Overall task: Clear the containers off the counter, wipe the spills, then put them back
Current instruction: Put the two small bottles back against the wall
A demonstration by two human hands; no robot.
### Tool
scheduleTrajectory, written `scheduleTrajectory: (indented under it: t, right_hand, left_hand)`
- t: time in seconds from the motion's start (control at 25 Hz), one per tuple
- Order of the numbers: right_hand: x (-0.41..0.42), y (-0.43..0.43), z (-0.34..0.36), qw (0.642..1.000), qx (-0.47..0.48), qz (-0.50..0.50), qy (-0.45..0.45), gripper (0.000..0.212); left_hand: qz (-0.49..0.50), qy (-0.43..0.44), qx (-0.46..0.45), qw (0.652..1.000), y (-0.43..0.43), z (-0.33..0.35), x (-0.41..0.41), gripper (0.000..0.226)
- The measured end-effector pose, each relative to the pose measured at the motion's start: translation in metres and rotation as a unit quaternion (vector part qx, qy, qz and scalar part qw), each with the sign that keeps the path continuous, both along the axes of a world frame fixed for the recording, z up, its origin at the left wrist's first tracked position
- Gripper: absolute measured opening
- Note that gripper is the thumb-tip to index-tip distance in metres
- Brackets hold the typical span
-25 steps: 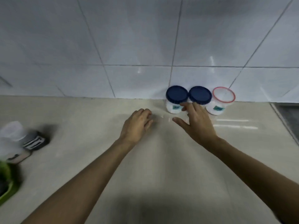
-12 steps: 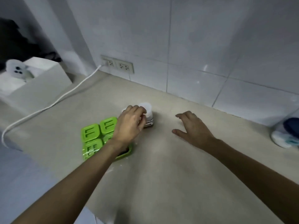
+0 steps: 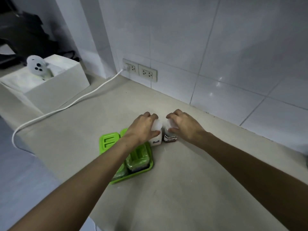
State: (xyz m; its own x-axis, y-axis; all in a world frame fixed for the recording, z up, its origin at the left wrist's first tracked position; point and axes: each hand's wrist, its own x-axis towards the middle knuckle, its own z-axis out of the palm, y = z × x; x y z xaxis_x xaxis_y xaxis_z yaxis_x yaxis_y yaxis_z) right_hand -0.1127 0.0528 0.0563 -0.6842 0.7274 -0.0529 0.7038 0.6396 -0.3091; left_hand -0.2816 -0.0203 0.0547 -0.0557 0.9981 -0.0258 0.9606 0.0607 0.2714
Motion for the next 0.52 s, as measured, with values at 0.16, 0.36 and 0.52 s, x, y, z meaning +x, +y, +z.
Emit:
scheduleTrajectory:
  t: [0.16, 0.36, 0.52]
  right_hand:
    - [0.067, -0.009, 0.001, 0.999, 0.022, -0.007, 0.032, 0.044]
    - [0.186, -0.010, 0.008, 0.995, 0.001, -0.100, 0.019, 0.043]
    - [0.284, 0.006, 0.007, 0.977, 0.015, -0.211, 0.006, 0.045]
  left_hand:
    - [-0.062, 0.012, -0.018, 0.998, 0.001, 0.011, 0.025, 0.054]
    - [-0.132, -0.034, -0.045, 0.990, 0.023, 0.026, 0.102, 0.050]
    - [-0.187, -0.067, -0.053, 0.979, 0.056, 0.028, 0.197, 0.047]
